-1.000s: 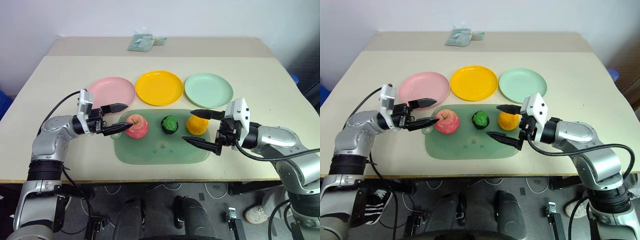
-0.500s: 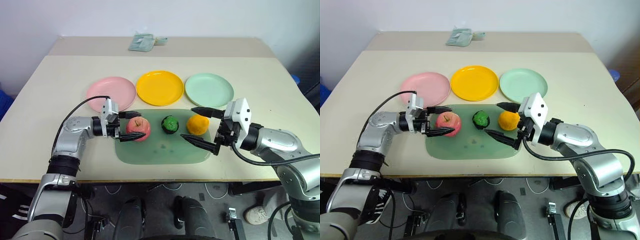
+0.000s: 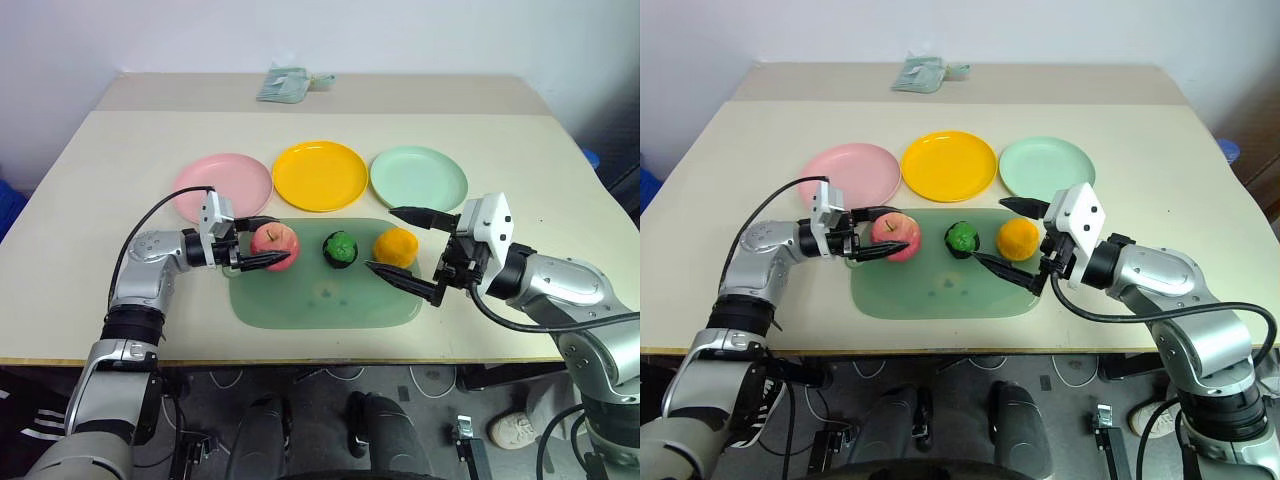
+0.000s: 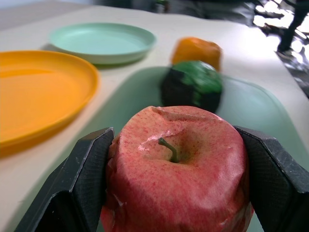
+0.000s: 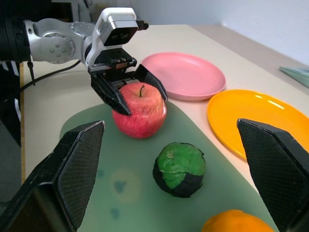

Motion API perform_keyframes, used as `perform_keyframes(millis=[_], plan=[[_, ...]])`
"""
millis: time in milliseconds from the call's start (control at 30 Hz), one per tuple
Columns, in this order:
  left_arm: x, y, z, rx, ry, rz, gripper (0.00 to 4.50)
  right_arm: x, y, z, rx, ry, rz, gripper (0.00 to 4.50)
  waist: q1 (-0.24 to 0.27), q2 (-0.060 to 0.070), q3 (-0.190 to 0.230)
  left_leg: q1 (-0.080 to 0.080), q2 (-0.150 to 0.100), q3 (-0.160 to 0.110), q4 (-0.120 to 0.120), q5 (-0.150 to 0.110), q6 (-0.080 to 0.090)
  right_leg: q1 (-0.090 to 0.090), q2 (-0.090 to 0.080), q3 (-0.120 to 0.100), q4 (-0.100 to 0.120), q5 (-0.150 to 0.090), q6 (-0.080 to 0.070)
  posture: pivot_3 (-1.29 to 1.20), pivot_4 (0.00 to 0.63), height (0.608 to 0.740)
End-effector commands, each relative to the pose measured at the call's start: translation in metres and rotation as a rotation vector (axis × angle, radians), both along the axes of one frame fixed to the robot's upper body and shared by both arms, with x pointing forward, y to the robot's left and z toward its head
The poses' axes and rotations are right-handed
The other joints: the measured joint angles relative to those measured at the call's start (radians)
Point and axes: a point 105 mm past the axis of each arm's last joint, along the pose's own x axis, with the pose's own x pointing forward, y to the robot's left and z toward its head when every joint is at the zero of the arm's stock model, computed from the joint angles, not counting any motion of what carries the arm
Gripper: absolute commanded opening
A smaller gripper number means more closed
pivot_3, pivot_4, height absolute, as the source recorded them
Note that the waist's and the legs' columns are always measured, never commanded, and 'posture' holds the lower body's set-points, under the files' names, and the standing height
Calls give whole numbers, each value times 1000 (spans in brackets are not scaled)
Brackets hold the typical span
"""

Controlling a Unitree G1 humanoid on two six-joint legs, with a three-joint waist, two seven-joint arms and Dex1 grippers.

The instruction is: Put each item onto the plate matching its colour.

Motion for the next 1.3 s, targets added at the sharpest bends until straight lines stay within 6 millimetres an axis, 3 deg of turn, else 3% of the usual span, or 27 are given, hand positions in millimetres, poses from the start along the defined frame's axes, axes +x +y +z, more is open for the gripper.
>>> perform_keyframes(millis=[33,167,300,733,800,833,1033,1167,1300], plan=[[34,26,53,-134,-147,282,3283,3,-5,22,113,-64,-23,4500,2,0,0,0,0,0,0,0,0,0,0,0,0,0,0,0,150,740],[62,58,78,-251,-199,573,3283,30,-8,20,114,-99,-163,4500,-2,-1,0,0,0,0,1,0,0,0,0,0,0,1,1,0,150,740],[78,81,82,-243,-233,789,3283,40,-4,25,130,-117,-181,4500,-2,-1,0,0,0,0,-1,0,1,0,0,0,0,1,1,0,150,740],[84,77,60,-240,-174,830,3283,42,-1,25,108,-99,-172,4500,-2,-1,0,0,0,1,0,0,1,0,0,-1,0,1,1,0,150,740],[83,77,60,-246,-156,806,4277,42,0,24,105,-100,-168,4500,-3,-1,0,0,0,1,0,0,1,0,0,-1,0,1,1,0,150,740],[82,76,61,-244,-162,795,4458,42,0,24,102,-101,-167,4500,-2,-1,0,0,0,1,0,0,1,0,0,-1,0,1,1,0,150,740],[77,76,81,-264,-268,756,4458,43,-1,21,75,-101,-167,4500,0,-1,0,0,0,1,0,0,1,0,0,-1,0,1,1,0,150,740],[56,58,102,-368,-241,482,4458,45,0,22,77,-103,-168,4500,-1,-1,0,-1,0,1,0,0,1,0,0,-1,0,1,1,0,150,740],[34,46,93,-272,-187,274,4458,45,6,19,54,-108,-155,4500,-8,-1,0,0,0,1,0,0,0,0,0,-1,0,1,1,0,150,740]])
